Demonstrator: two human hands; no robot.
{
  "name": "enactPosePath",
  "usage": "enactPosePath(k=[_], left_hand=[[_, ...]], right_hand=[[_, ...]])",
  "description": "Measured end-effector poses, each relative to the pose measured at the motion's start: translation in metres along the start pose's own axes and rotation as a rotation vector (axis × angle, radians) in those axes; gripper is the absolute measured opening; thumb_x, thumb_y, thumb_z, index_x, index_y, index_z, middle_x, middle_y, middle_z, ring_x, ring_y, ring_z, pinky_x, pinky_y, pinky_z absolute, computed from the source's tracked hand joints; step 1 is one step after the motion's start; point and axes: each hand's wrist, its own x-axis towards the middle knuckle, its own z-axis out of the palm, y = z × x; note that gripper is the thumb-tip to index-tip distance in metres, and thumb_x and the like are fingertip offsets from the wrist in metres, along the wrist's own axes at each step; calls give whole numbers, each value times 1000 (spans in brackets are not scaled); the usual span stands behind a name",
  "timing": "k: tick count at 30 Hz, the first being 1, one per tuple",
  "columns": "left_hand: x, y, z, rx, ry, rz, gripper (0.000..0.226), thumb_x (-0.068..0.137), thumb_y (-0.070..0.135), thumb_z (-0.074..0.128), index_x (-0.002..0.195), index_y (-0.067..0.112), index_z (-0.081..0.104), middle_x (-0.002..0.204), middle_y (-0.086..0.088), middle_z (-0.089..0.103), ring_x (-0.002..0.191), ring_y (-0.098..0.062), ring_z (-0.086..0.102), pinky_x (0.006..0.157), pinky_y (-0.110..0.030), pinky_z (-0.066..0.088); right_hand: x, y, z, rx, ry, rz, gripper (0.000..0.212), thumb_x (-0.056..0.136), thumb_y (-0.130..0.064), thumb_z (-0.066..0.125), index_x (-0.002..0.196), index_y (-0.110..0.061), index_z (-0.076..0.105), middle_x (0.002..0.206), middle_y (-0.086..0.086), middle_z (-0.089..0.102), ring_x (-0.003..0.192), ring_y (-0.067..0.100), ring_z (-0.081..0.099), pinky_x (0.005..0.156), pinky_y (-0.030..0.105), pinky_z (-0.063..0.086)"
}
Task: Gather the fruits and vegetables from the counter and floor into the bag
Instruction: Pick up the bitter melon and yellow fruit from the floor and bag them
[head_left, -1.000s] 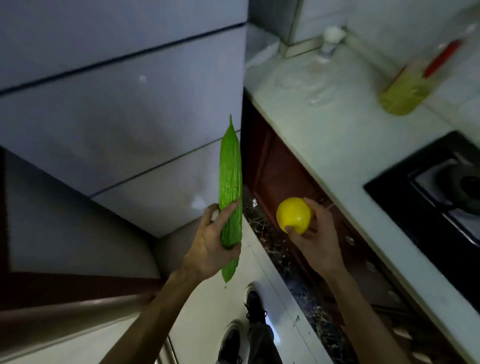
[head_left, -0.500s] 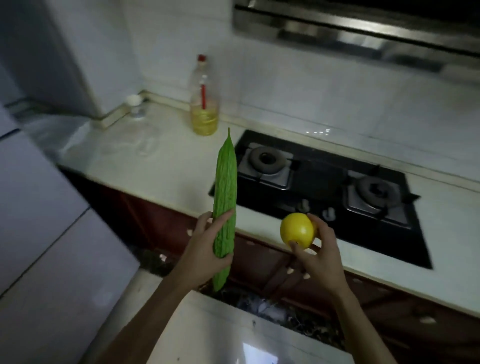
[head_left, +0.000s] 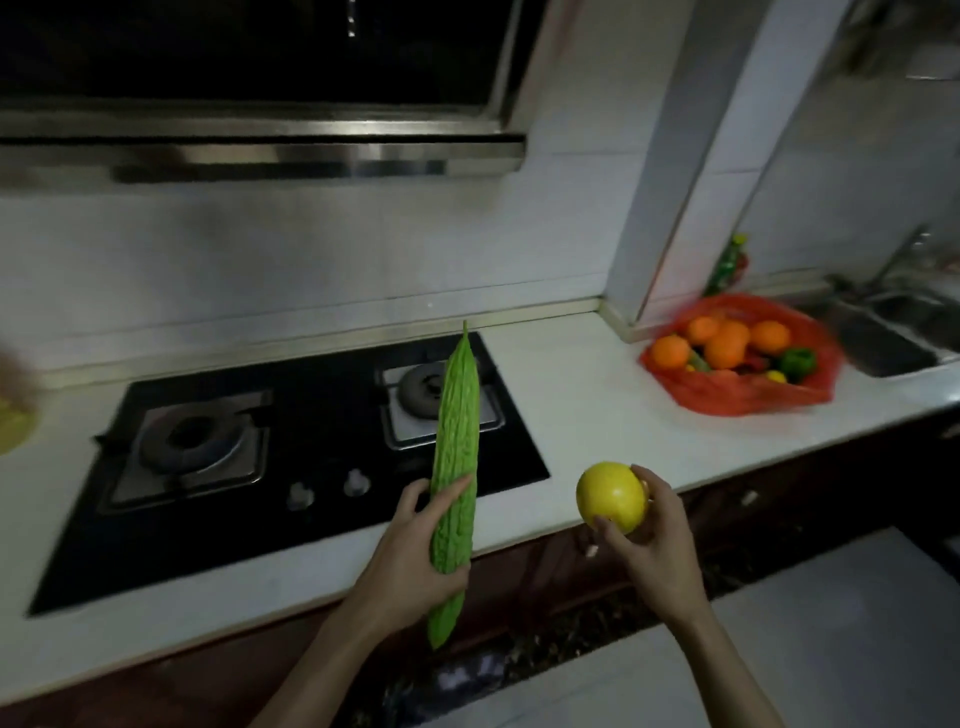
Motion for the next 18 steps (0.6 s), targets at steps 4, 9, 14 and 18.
enactPosePath(k=[4,9,14,18], left_hand=[[57,37,63,-14,-94,66,88,75,19,71,139,58,25,132,12,25,105,-3,53,78,-33,54],[117,74,130,-21,-176,130,87,74,21,70,139,57,25,132,11,27,107,1,51,85,-26,52],[166,102,184,-18,-269,181,89,71,22,70,140,56,26,128,10,29,99,1,56,81,-23,53],[197,119,218,-15,-346,209,88,70,22,70,140,54,28,125,12,30,96,5,55,79,-21,53]], right_hand=[[32,36,-65,-42,96,51,67,73,-16,80,128,-33,46,124,-1,46,108,13,50,84,23,45],[60,74,-128,-34,165,94,67,74,-18,80,131,-31,46,127,-1,45,112,14,49,86,28,46],[71,100,-178,-7,237,133,63,76,-21,78,129,-36,45,124,-6,43,109,5,51,83,31,52],[76,114,-208,1,296,172,62,78,-19,76,130,-33,45,124,-5,39,108,8,50,83,32,51]])
